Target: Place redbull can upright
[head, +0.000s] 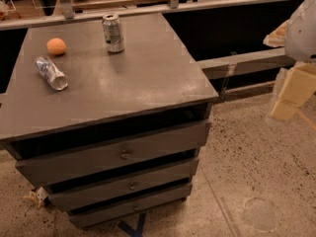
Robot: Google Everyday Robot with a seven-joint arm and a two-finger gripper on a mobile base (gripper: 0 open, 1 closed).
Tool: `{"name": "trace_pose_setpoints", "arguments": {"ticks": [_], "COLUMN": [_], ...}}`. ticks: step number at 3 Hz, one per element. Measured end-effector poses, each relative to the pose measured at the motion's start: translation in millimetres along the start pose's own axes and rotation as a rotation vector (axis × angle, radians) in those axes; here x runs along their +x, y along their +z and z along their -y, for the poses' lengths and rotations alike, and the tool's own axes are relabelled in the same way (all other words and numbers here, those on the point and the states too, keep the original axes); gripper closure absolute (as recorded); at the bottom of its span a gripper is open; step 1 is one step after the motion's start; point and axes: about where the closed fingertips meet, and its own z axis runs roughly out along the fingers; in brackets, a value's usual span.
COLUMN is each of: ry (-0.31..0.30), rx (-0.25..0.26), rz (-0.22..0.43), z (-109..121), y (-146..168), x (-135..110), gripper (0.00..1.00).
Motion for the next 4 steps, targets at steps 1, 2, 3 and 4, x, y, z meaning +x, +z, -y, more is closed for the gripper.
{"name": "trace_pose_setpoints", "arguments": {"ticks": [1,2,3,4], "ry": [0.047,0.141,0.312,0.436], "rx": [-0.011,-0.04,-0.041,-0.032], "rz": [0.014,-0.014,0.006,0.048], "z": [23,52,87,111], "y": [11,29,41,42], "x": [-11,-23,-36,-62], "gripper": [0.0,0.0,0.0,0.0]}}
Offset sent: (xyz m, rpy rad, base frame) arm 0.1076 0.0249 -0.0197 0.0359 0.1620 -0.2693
